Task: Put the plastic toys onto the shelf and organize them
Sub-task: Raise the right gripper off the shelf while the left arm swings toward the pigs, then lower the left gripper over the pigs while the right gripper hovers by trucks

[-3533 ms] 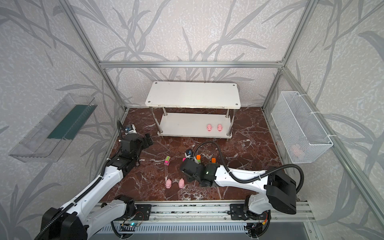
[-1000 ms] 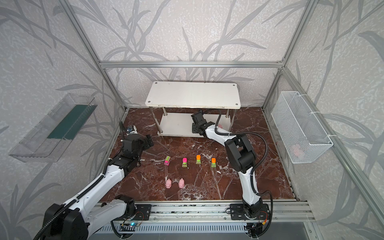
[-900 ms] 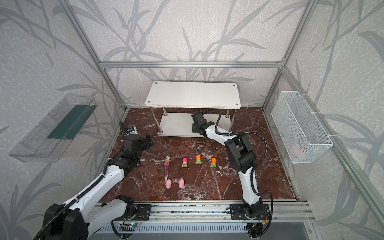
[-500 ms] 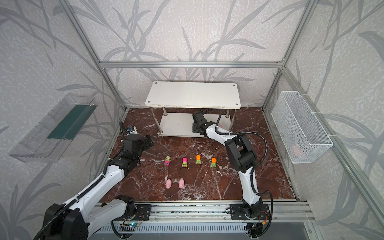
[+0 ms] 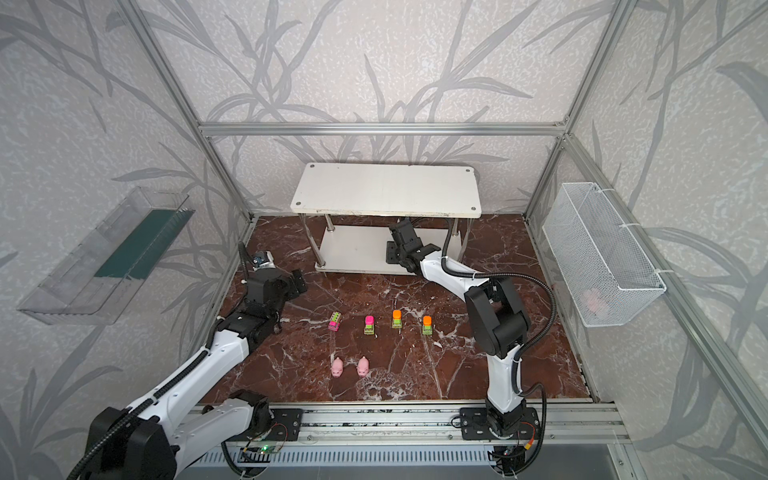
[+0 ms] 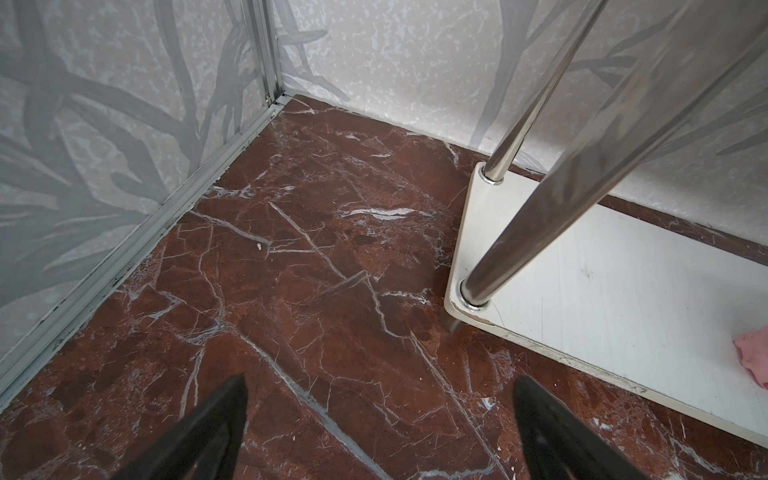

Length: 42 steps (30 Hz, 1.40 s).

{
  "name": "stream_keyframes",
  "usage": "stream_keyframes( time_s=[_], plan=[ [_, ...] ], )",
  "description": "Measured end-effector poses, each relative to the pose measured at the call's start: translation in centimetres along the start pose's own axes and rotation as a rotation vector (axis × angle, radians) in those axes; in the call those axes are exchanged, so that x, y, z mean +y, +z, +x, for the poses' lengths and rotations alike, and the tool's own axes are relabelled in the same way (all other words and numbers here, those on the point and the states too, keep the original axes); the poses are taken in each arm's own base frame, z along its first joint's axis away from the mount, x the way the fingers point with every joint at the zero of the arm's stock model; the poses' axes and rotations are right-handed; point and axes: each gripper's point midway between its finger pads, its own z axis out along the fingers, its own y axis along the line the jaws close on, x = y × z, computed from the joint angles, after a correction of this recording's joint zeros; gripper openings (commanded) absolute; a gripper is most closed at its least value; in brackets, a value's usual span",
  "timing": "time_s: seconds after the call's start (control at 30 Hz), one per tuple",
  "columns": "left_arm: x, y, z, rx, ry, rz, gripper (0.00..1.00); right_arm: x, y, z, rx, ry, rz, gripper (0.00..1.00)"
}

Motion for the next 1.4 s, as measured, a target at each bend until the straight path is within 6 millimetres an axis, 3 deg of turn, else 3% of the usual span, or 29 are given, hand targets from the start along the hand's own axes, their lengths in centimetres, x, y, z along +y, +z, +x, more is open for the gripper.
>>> stream_keyframes(
  time_s=[0.3, 0.5, 0.63, 0.77, 1.03, 1.3, 1.4],
  plan=[
    [0.0, -0.2, -0.1, -0.002, -0.005, 0.005, 0.95, 0.7, -3.2, 0.8, -0.018, 0.031, -0.103, 0.55],
    [-0.2, -1.4, -0.5, 0.014, -0.042, 0.029, 0.95, 0.8, -6.8, 1.9, -0.039, 0.046, -0.174, 0.54],
    [-1.6, -2.9, -0.8, 0.032, -0.076, 0.089, 0.95, 0.8, -9.7, 3.3, -0.069, 0.039, -0.214, 0.54],
    [-4.0, -5.6, 0.2, 0.075, -0.057, 0.178, 0.95, 1.1, -12.6, 5.9, -0.078, 0.01, -0.252, 0.55],
    [-5.9, -10.9, 5.0, 0.216, -0.053, 0.298, 0.92, 0.8, -18.1, 10.2, -0.102, -0.035, -0.316, 0.55],
    [-6.7, -14.3, 15.7, 0.466, 0.1, 0.321, 0.92, -0.5, -20.1, 14.3, -0.043, -0.064, -0.316, 0.55],
    [-7.2, -15.2, 18.2, 0.508, 0.163, 0.308, 0.92, -1.3, -20.1, 15.3, -0.03, -0.052, -0.301, 0.55]
  ],
)
